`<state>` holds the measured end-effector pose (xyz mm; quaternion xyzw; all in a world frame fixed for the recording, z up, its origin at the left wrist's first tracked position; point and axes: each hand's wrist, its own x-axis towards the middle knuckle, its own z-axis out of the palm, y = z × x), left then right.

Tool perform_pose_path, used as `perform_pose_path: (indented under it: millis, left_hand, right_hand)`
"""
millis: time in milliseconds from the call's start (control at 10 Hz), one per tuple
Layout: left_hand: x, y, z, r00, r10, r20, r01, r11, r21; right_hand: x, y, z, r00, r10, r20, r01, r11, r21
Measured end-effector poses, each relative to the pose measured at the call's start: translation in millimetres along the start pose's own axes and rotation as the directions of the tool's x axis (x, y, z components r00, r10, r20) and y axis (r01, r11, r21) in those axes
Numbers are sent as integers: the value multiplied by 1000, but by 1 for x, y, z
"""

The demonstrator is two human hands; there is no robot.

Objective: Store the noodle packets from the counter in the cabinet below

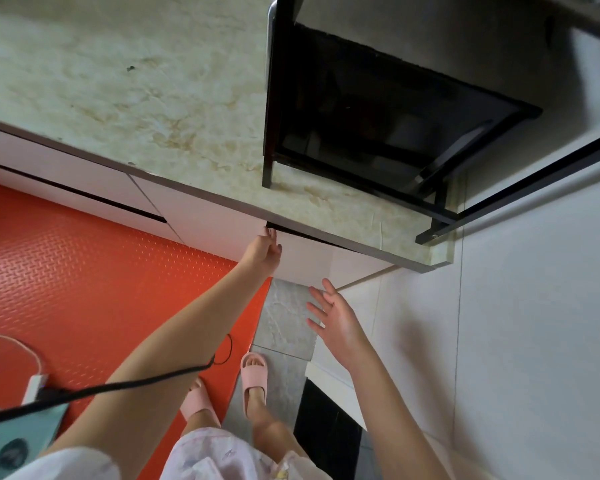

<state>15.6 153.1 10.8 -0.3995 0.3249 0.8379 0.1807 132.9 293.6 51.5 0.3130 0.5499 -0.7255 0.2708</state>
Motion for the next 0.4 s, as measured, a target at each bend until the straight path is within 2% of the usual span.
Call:
perform_pose_path:
  millis: [100, 200, 400]
  left_hand:
    - [11, 5, 7, 999, -20, -28, 16, 993, -116]
    - [19, 7, 10, 999, -6, -39, 0, 991, -136]
    - [15, 7, 7, 1000, 3, -19, -5, 998, -68]
  right_hand:
    - [1, 0, -1, 1000, 9, 12, -8, 999, -32]
    - [0, 0, -4, 1000, 14, 11, -14, 1000, -8]
    - [-7, 6, -12, 1000, 10, -10, -10, 1000, 9]
